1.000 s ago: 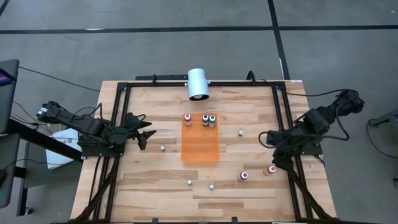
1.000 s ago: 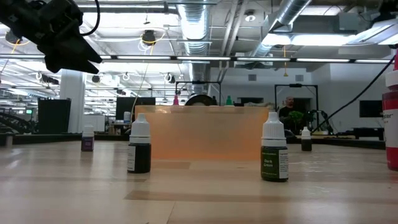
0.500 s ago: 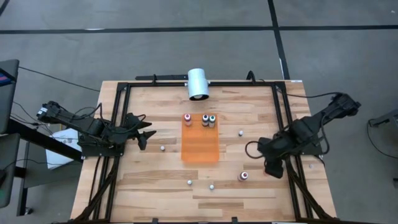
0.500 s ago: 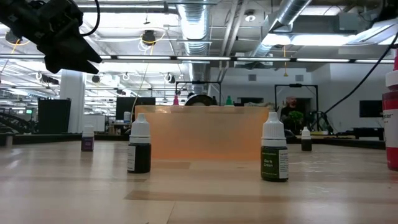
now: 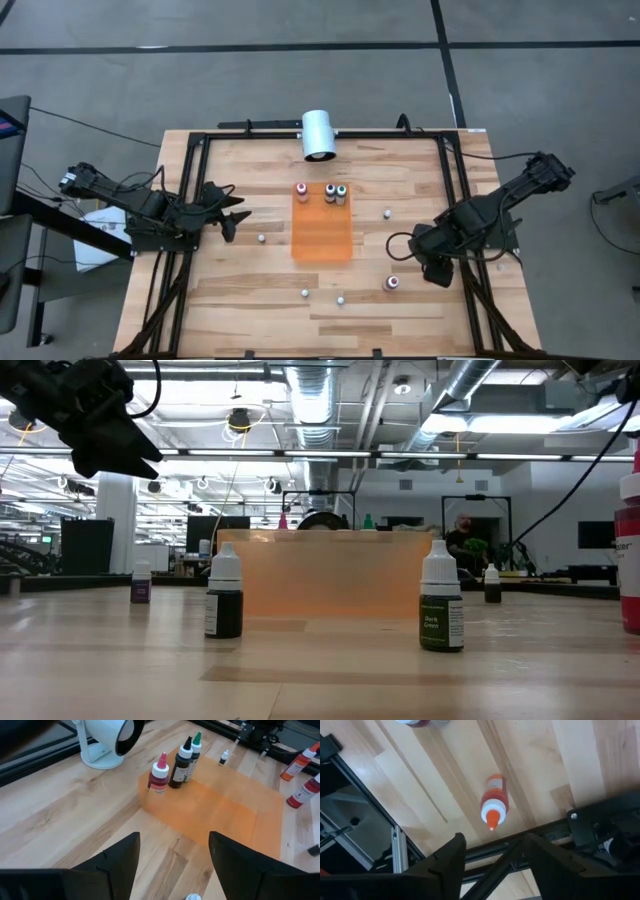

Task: Pick & Place food coloring
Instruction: Put the large orange food coloring bottle into the bin

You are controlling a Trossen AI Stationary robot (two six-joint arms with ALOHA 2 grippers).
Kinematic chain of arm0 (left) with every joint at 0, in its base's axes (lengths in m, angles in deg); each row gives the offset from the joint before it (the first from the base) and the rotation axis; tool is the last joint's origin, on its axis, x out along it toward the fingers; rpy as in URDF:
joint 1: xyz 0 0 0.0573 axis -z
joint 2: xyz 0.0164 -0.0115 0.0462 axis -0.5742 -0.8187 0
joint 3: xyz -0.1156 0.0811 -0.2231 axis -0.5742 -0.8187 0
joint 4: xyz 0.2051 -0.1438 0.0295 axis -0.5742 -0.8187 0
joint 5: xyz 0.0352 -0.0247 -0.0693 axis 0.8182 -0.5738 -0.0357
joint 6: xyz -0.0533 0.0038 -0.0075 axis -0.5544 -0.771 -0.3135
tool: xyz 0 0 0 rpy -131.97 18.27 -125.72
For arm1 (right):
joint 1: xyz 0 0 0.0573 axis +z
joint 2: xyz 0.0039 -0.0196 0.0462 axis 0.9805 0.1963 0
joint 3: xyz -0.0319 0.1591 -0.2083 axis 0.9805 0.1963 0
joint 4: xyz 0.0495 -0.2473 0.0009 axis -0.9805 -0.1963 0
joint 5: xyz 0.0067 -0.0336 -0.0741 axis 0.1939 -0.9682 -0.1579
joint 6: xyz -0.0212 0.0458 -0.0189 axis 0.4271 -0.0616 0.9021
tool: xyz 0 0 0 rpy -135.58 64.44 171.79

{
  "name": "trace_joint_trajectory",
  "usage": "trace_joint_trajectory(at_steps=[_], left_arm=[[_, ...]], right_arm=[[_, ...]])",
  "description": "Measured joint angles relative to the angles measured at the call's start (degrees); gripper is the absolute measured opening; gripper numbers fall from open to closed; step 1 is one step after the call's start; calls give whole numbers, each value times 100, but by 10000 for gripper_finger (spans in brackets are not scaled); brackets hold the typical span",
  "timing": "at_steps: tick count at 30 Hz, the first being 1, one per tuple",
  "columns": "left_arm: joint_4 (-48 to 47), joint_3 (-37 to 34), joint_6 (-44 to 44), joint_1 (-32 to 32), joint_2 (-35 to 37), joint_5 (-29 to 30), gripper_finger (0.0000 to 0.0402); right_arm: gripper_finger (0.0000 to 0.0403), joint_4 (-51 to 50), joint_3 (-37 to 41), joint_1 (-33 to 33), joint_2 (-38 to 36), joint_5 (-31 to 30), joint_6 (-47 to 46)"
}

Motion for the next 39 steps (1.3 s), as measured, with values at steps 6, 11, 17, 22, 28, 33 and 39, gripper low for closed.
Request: trace_joint_trajectory(at_steps=[6, 11, 17, 22, 28, 33, 39], left_arm=[[-234, 0, -2, -1, -2, -54, 229], [-347, 0, -337, 0, -2, -190, 229], [-335, 0, -374, 0, -2, -584, 229], [-264, 0, -200, -2, 0, -802, 229], [83, 0, 111, 0, 2, -812, 229], [148, 0, 194, 0, 2, -812, 229], [149, 0, 190, -2, 2, -851, 229]], right_arm=[[227, -33, 126, 84, 22, -119, -83], [226, -106, 245, 289, 24, -461, -90], [224, -107, 247, 477, 24, -684, -94], [224, -105, 247, 665, 24, -695, -284], [224, -82, 247, 1029, 22, -871, -723], [224, -58, 247, 1227, 22, -1019, -1110], [223, 116, 278, 1419, 20, -1183, -1392]])
